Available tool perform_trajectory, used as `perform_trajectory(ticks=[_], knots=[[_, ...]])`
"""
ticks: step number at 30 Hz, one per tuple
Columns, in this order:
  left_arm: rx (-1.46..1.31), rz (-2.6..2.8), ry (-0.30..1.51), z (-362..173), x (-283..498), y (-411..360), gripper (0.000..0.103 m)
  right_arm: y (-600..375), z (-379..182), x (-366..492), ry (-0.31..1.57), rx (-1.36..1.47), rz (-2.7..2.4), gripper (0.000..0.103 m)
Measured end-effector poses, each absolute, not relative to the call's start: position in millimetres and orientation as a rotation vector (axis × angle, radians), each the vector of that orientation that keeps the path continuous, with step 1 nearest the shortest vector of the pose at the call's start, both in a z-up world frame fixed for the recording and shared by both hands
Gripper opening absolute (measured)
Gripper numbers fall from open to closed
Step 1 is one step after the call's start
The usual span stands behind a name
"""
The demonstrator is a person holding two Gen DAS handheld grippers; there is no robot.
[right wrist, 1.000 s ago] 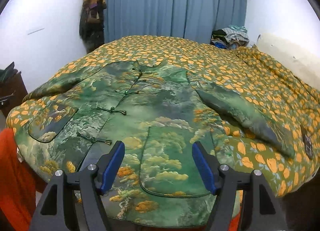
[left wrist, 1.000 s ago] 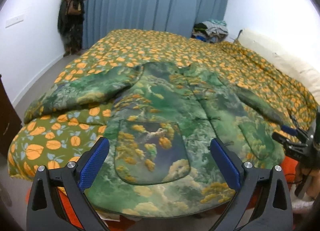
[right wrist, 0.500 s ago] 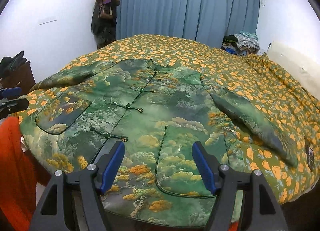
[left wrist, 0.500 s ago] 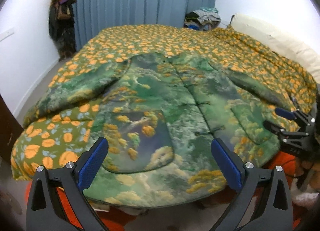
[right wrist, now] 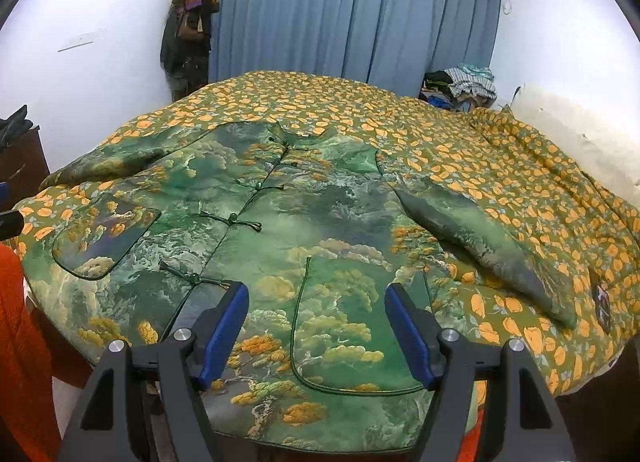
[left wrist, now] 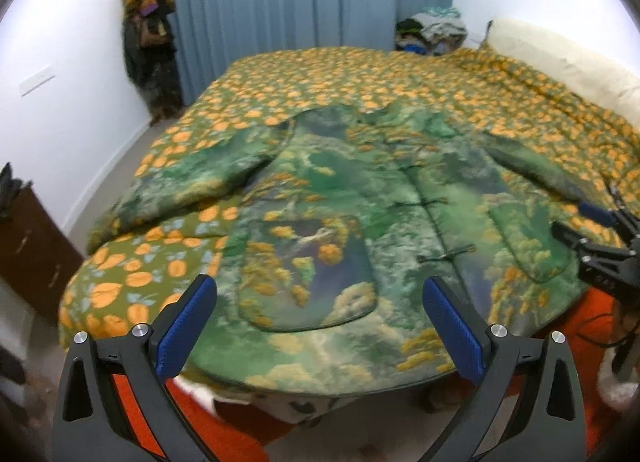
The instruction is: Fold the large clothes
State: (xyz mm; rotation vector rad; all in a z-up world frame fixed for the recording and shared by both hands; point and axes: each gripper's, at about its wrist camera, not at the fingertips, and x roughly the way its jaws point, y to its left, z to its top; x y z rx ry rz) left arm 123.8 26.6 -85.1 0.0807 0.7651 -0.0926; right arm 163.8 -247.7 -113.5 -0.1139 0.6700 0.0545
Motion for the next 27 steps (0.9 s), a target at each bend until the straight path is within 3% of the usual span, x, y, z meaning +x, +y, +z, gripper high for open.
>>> perform_trajectory(ticks=[27], knots=[[0.038, -0.117, 0.767, -69, 106, 17, 0.102, -247, -92, 148, 0.599, -0.107, 0.074, 0.076]])
